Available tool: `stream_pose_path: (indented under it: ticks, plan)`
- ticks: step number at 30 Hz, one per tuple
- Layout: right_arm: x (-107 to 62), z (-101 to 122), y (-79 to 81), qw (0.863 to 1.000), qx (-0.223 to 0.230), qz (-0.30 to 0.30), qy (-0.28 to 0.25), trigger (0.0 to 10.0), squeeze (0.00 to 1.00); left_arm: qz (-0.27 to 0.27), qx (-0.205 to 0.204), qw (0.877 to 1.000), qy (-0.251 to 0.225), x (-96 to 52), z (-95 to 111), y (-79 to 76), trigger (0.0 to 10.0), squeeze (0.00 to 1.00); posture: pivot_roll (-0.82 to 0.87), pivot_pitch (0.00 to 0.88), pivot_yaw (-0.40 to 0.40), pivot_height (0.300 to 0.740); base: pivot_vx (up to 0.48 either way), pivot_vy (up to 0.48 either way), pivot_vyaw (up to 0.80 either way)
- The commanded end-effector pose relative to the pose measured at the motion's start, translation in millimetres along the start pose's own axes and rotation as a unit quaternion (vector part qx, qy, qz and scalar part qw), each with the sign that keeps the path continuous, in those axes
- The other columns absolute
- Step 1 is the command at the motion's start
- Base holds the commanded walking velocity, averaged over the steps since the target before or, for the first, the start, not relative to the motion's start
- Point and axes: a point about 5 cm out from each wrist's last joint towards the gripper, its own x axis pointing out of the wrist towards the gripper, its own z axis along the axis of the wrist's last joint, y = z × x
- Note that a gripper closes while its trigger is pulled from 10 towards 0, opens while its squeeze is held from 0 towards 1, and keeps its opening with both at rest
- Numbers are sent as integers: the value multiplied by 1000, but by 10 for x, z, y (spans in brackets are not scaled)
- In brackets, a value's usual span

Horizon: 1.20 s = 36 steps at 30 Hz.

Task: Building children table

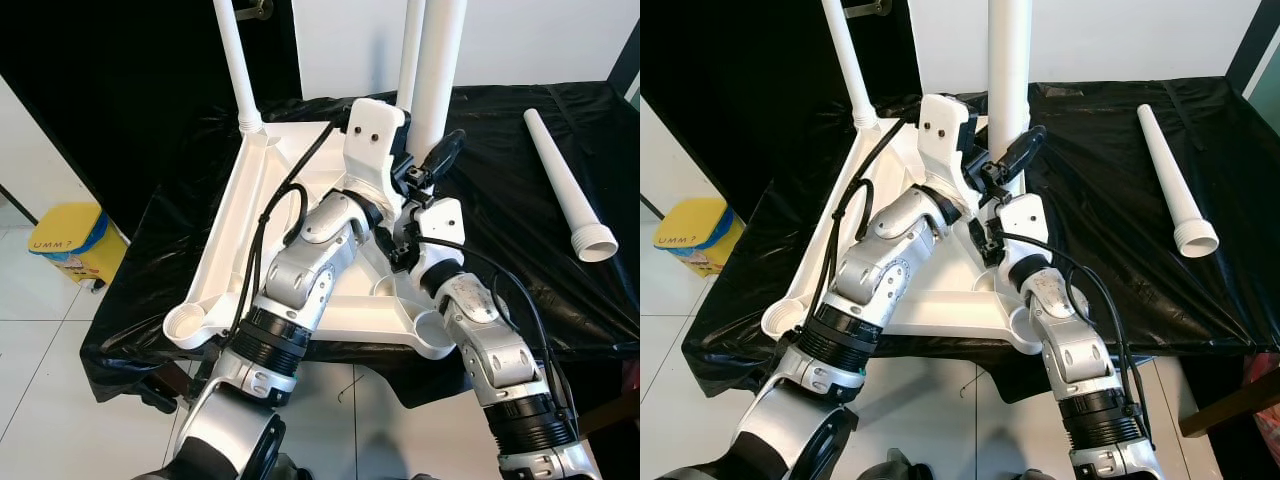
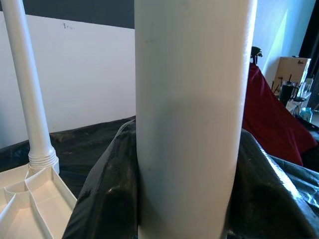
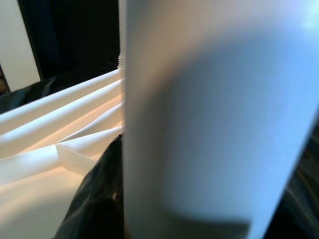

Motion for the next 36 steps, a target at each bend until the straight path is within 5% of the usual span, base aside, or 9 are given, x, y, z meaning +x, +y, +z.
stream_pose_path:
  ticks: [1, 4, 5, 10, 11, 12, 15, 16, 36]
  plan:
    - [24, -49, 100, 1000, 11, 15, 13, 0, 0, -41, 7, 999, -20, 51, 95, -146, 10000, 0, -57, 45, 58, 740, 0, 0, 0]
    - [22, -54, 90, 1000, 14, 9, 15, 0, 0, -41, 8, 999, -19, 50, 90, -150, 10000, 0, -57, 47, 59, 740, 0, 0, 0]
    - [21, -53, 81, 1000, 17, 7, 15, 1804, 0, -43, 11, 999, -17, 49, 83, -156, 10000, 0, -56, 47, 58, 740, 0, 0, 0]
    - [21, -53, 75, 1000, 19, 5, 14, 1490, 0, -44, 12, 999, -15, 48, 77, -161, 10000, 0, -56, 47, 58, 740, 0, 0, 0]
    - [25, -51, 68, 1000, 21, 0, 14, 4549, 0, -51, 6, 999, -13, 43, 68, -171, 10000, 1000, -55, 49, 58, 740, 0, 0, 0]
    - [31, -49, 60, 1000, 24, -4, 14, 10000, 0, -52, 6, 999, -11, 39, 64, -171, 10000, 1000, -53, 50, 57, 740, 0, 0, 0]
    - [46, -46, 42, 999, 29, -14, 15, 10000, 0, -36, 21, 999, -8, 35, 64, -142, 10000, 1000, -49, 52, 54, 740, 0, 0, 0]
    - [50, -47, 27, 999, 32, -21, 15, 10000, 0, -30, 26, 999, -7, 35, 63, -128, 10000, 43, -49, 52, 54, 740, 0, 0, 0]
    - [38, -90, -266, 988, 70, -137, 20, 10000, 0, 65, 9, 997, -49, -153, 191, 214, 10000, 0, -38, 63, 45, 740, 0, 0, 0]
